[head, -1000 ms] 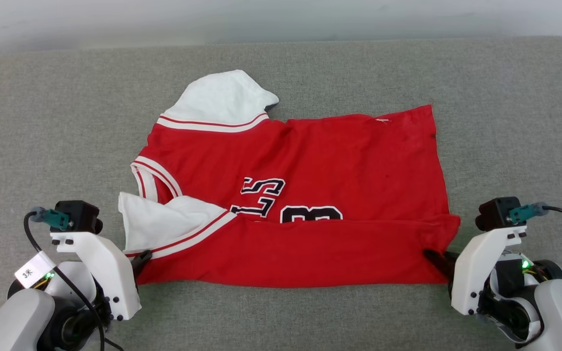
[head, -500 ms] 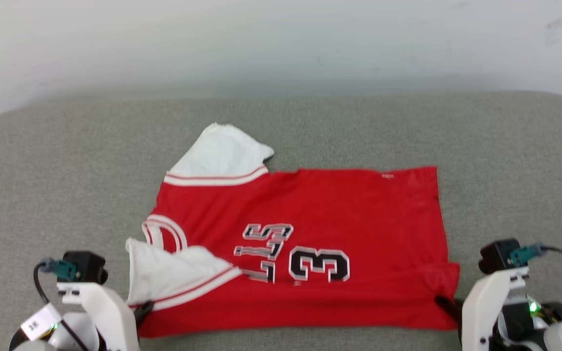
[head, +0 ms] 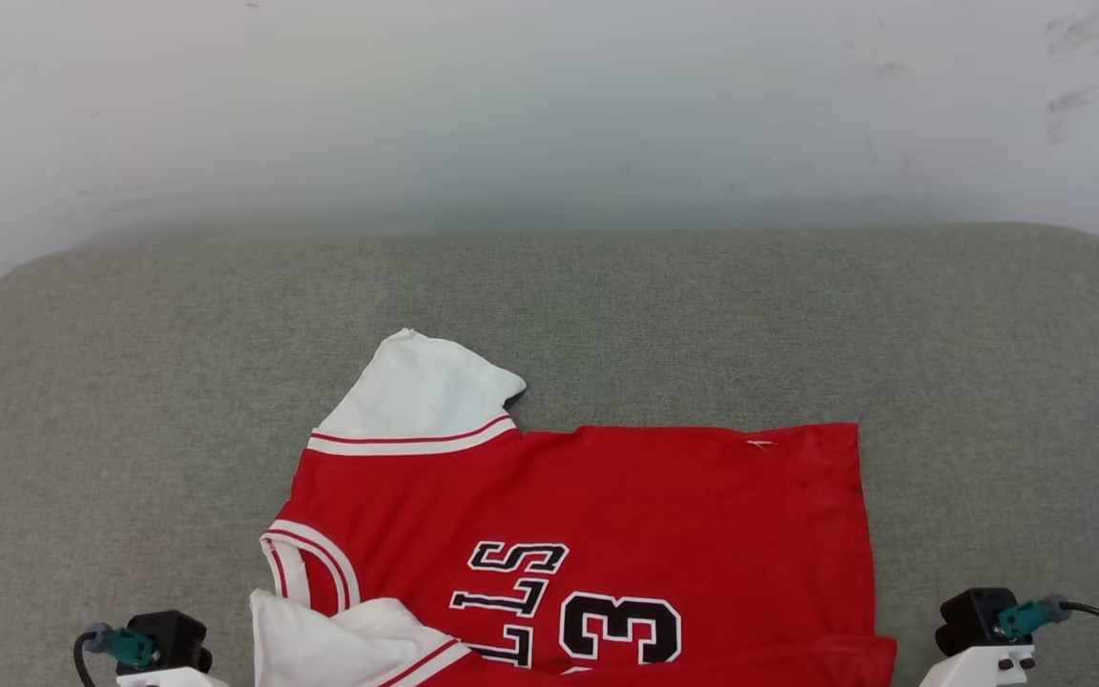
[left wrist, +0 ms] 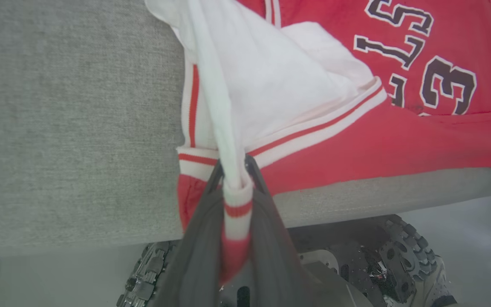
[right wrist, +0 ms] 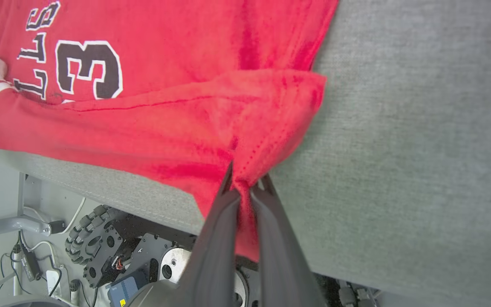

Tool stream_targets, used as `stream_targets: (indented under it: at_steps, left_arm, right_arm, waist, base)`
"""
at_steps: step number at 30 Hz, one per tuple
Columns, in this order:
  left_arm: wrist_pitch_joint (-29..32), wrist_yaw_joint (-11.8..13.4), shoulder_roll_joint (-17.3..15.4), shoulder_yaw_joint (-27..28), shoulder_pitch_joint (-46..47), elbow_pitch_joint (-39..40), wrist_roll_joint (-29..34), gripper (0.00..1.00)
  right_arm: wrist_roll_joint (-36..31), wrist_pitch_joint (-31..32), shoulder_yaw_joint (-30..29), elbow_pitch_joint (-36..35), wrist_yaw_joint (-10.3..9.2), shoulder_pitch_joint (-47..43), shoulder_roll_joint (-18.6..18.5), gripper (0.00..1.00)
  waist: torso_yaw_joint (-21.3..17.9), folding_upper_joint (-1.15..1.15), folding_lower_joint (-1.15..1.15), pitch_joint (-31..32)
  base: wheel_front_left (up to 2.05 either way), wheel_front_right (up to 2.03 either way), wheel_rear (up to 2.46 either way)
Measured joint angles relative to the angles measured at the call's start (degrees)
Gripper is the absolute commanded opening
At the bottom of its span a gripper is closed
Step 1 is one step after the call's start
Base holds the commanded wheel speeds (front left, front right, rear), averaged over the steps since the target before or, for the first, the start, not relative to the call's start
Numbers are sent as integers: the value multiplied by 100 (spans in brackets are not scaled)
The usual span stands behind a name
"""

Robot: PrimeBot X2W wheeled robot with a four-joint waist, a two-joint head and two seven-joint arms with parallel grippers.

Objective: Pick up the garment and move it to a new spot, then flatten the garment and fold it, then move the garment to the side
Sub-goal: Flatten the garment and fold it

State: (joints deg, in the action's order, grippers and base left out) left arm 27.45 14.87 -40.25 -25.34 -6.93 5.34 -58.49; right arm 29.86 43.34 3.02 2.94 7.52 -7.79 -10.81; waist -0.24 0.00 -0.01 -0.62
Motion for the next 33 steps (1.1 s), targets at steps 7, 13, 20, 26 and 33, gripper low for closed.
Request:
stream_targets:
  at_steps: [7,13,20,26,33]
  left_arm:
    - [-142,-69,300,-51,119,-425,-24,100]
    - [-348,-156,293,-99,411,-547,270,100]
    - [-686,-167,249,-136,982,-499,801,100]
    - [-1139,-123,339,-91,1574,-594,1241,100]
    - [-1541,-196,539,-79,2458,-850,1625,100]
  right_arm:
    - [-18,-249,12,325,-1,20,154,100]
    - [-108,-1133,-34,235,-1,110,159,100]
    - [-615,-2288,-257,-74,-1,423,215,100]
    - [-1191,-3134,-550,-412,-1,739,447,100]
    - [-1582,-3630,-676,-894,-1,1089,603,100]
  waist:
    - [-23,0,1,-108]
    - [-56,0,0,-77]
    - [-72,0,0,-14]
    - [-154,0,1,-147]
    - [-274,0,2,-583]
  base:
    - [0,0,0]
    - [0,0,0]
    - [0,0,0]
    - [0,0,0]
    - [0,0,0]
